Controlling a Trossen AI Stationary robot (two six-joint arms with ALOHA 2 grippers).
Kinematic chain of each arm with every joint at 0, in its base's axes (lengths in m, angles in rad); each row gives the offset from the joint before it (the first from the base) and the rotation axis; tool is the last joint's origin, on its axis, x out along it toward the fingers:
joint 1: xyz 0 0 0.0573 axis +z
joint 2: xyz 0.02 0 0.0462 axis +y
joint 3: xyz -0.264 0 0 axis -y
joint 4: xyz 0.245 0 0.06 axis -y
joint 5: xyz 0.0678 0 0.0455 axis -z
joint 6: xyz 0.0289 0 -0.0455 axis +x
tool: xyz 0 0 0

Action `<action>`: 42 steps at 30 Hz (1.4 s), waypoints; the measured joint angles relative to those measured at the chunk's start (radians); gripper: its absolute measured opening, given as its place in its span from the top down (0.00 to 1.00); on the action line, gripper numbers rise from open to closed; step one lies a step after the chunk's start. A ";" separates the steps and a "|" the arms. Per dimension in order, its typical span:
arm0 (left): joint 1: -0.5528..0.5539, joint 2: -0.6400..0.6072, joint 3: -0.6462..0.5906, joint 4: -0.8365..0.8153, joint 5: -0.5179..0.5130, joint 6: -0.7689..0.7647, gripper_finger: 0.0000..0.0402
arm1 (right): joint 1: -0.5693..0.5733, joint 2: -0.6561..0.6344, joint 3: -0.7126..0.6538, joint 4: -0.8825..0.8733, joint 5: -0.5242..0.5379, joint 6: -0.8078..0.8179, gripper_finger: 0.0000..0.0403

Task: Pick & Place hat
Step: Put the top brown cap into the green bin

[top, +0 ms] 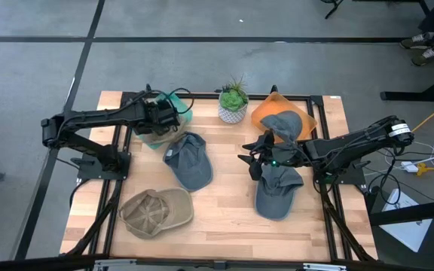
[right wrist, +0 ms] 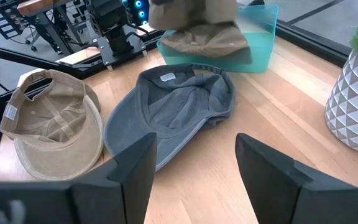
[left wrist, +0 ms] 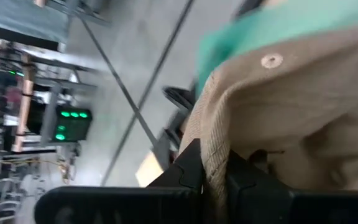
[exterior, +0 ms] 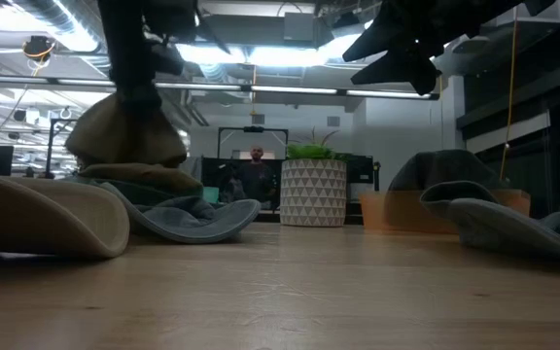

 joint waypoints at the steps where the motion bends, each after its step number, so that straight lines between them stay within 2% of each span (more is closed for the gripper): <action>1: -0.002 0.000 -0.014 0.004 0.015 -0.010 0.97 | 0.000 0.000 0.000 0.000 0.000 0.000 0.46; 8: -0.041 0.000 -0.052 0.045 0.085 -0.104 0.97 | 0.000 0.000 0.000 -0.001 0.000 0.000 0.46; 13: -0.069 0.000 -0.053 0.137 0.144 -0.061 0.97 | 0.000 0.000 0.000 -0.001 0.000 -0.001 0.46; 23: -0.071 0.000 -0.027 0.104 -0.140 0.103 0.97 | 0.000 0.000 0.000 -0.002 0.000 -0.001 0.46; 32: 0.035 0.000 -0.026 0.111 -0.204 0.168 0.97 | 0.000 0.000 0.000 -0.001 0.000 0.004 0.46; 34: 0.049 0.000 -0.026 0.124 -0.195 0.168 0.97 | 0.000 0.000 0.000 -0.001 0.000 0.005 0.46; 39: 0.052 0.007 -0.026 0.144 -0.051 0.117 0.96 | 0.000 0.000 0.000 -0.001 0.000 0.006 0.46; 42: 0.038 0.030 -0.026 0.144 -0.037 0.083 0.96 | 0.000 0.000 0.000 -0.001 0.000 0.006 0.46</action>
